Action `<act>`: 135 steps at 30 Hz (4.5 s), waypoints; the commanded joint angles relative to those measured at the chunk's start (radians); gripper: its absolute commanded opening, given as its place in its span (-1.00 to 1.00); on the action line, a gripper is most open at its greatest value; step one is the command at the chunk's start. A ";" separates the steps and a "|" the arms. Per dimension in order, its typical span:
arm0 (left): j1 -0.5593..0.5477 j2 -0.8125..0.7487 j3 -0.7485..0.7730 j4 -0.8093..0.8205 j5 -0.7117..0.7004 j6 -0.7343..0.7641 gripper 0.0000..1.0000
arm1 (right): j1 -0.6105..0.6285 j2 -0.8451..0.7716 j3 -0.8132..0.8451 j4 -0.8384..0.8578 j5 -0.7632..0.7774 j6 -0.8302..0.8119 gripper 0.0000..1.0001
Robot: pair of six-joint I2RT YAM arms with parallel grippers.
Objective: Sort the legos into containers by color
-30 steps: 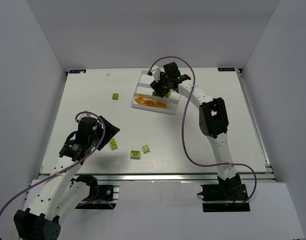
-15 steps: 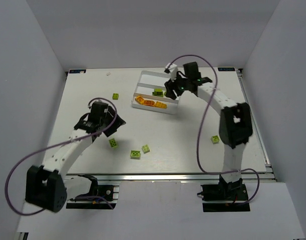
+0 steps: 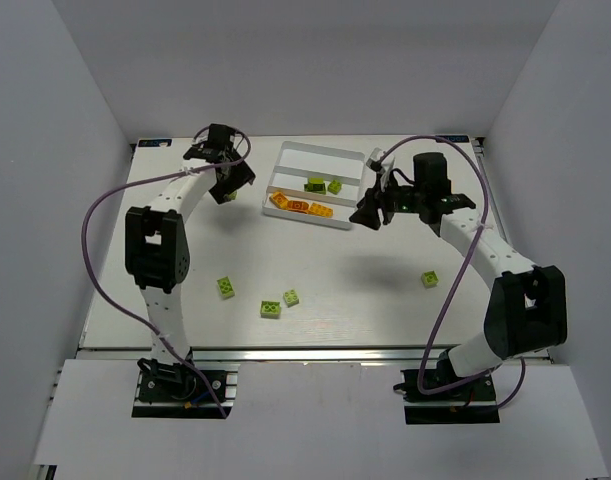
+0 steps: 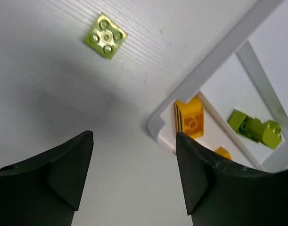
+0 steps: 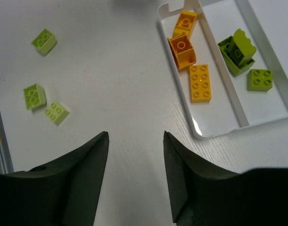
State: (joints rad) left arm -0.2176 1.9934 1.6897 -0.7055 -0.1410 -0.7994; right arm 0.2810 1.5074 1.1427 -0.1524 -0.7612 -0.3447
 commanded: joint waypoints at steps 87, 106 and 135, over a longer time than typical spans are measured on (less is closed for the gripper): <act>-0.003 0.203 0.200 0.354 0.570 0.019 -0.63 | -0.071 -0.133 -0.066 -0.090 -0.105 0.069 0.09; -0.045 0.417 0.481 0.296 0.517 -0.055 0.21 | -0.075 -0.151 -0.093 -0.121 -0.076 0.012 0.37; -0.016 -1.044 -0.856 0.114 0.313 0.082 0.70 | -0.190 -0.133 -0.231 -0.506 0.588 0.053 0.65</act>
State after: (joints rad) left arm -0.2329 1.0138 0.8917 -0.5209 0.2329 -0.7078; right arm 0.1028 1.3788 0.9318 -0.6327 -0.2157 -0.3145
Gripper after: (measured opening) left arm 0.845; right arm 0.824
